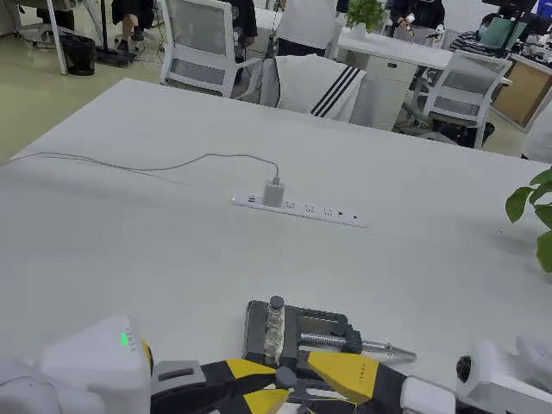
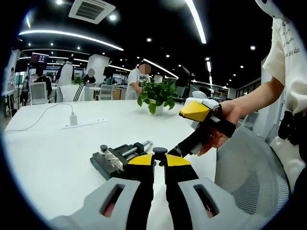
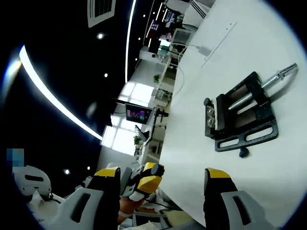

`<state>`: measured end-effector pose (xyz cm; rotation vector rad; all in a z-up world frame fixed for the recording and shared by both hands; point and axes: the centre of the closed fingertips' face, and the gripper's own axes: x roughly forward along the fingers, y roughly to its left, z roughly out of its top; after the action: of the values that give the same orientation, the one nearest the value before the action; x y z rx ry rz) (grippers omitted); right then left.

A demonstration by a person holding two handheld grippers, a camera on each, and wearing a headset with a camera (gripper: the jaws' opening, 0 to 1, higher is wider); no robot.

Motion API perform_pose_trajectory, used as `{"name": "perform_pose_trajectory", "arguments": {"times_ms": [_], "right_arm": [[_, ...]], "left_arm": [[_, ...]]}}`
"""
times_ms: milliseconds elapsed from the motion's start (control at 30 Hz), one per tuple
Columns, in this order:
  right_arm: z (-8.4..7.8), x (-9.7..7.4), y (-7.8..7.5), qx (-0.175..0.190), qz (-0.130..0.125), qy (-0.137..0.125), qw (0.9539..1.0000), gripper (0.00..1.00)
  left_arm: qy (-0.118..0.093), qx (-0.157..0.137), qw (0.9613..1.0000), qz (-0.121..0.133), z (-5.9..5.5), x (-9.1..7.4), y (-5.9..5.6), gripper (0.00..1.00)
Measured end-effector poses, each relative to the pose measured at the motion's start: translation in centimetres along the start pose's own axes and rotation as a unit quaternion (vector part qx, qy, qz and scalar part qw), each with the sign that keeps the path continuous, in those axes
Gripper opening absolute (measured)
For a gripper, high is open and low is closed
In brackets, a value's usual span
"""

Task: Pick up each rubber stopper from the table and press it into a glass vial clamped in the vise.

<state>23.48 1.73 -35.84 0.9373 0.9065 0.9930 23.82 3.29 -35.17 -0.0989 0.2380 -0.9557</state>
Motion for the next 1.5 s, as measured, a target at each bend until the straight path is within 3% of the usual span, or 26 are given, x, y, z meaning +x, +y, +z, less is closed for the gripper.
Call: {"name": "perform_pose_trajectory", "arguments": {"times_ms": [67, 133, 200, 300, 367, 467, 533, 567, 633, 767, 800, 967, 1100, 1133, 1200, 1233, 1267, 1300, 1367, 1400, 1500], "right_arm": [[-0.3, -0.2, -0.1, -0.008, -0.006, 0.014, 0.9998, 0.75], [-0.4, -0.3, -0.5, -0.056, -0.021, 0.025, 0.9979, 0.83], [-0.7, -0.5, -0.7, -0.093, -0.035, 0.046, 0.9941, 0.87], [-1.4, -0.5, -0.4, -0.145, -0.038, 0.083, 0.9852, 0.85], [-1.6, -0.5, -0.3, -0.179, -0.046, 0.101, 0.9775, 0.86], [-1.9, -0.4, -0.4, -0.248, -0.060, 0.135, 0.9574, 0.85], [-2.0, -0.5, -0.5, -0.274, -0.067, 0.152, 0.9473, 0.83], [-2.3, -0.6, -0.5, -0.292, -0.069, 0.170, 0.9386, 0.82], [-2.2, -0.6, -0.5, -0.322, -0.074, 0.184, 0.9256, 0.79], [-2.1, -0.9, -0.7, -0.366, -0.082, 0.212, 0.9026, 0.76], [-2.0, -1.0, -0.8, -0.381, -0.083, 0.222, 0.8937, 0.75], [-2.1, -1.3, -1.0, -0.430, -0.089, 0.261, 0.8599, 0.67], [-2.3, -1.3, -1.2, -0.452, -0.090, 0.282, 0.8413, 0.60], [-2.4, -1.3, -1.2, -0.468, -0.086, 0.292, 0.8299, 0.58], [-2.6, -1.3, -1.3, -0.481, -0.086, 0.306, 0.8173, 0.54], [-3.0, -1.4, -1.4, -0.490, -0.083, 0.321, 0.8060, 0.53], [-3.1, -1.4, -1.4, -0.498, -0.082, 0.327, 0.7987, 0.50], [-3.1, -1.3, -1.5, -0.514, -0.082, 0.334, 0.7858, 0.49], [-3.5, -1.4, -1.8, -0.529, -0.082, 0.353, 0.7670, 0.46], [-3.8, -1.4, -1.9, -0.542, -0.077, 0.367, 0.7525, 0.45], [-4.2, -1.3, -2.3, -0.563, -0.074, 0.385, 0.7274, 0.42]], "left_arm": [[0.002, 0.000, 1.0000, 0.000, -0.1, 0.0, 0.0, 0.04], [0.002, -0.001, 1.0000, 0.001, -0.2, 0.0, 0.1, 0.04], [0.005, 0.000, 1.0000, 0.001, -0.3, -0.1, 0.0, 0.04], [0.009, 0.001, 1.0000, -0.002, -0.4, 0.0, 0.0, 0.04], [0.012, 0.000, 0.9999, -0.004, -0.6, 0.1, -0.1, 0.04], [0.019, 0.003, 0.9998, -0.007, -0.9, 0.2, -0.3, 0.04], [0.024, 0.004, 0.9997, -0.010, -1.2, 0.2, -0.4, 0.04], [0.029, 0.008, 0.9995, -0.013, -1.4, 0.3, -0.6, 0.04], [0.037, 0.013, 0.9991, -0.017, -1.7, 0.3, -0.8, 0.04], [0.051, 0.023, 0.9981, -0.025, -2.3, 0.4, -1.1, 0.04], [0.055, 0.024, 0.9978, -0.028, -2.5, 0.4, -1.2, 0.04], [0.075, 0.039, 0.9957, -0.038, -3.3, 0.5, -1.6, 0.04], [0.086, 0.049, 0.9941, -0.045, -3.7, 0.5, -1.9, 0.04], [0.091, 0.053, 0.9933, -0.048, -3.9, 0.6, -2.0, 0.04], [0.097, 0.058, 0.9922, -0.051, -4.1, 0.6, -2.1, 0.04], [0.101, 0.061, 0.9916, -0.054, -4.3, 0.6, -2.2, 0.04], [0.102, 0.063, 0.9912, -0.055, -4.3, 0.6, -2.2, 0.04], [0.105, 0.064, 0.9907, -0.058, -4.4, 0.6, -2.3, 0.04], [0.108, 0.066, 0.9902, -0.060, -4.5, 0.7, -2.4, 0.04], [0.110, 0.067, 0.9898, -0.062, -4.6, 0.7, -2.5, 0.04], [0.112, 0.069, 0.9890, -0.067, -4.8, 0.8, -2.7, 0.04]]}}
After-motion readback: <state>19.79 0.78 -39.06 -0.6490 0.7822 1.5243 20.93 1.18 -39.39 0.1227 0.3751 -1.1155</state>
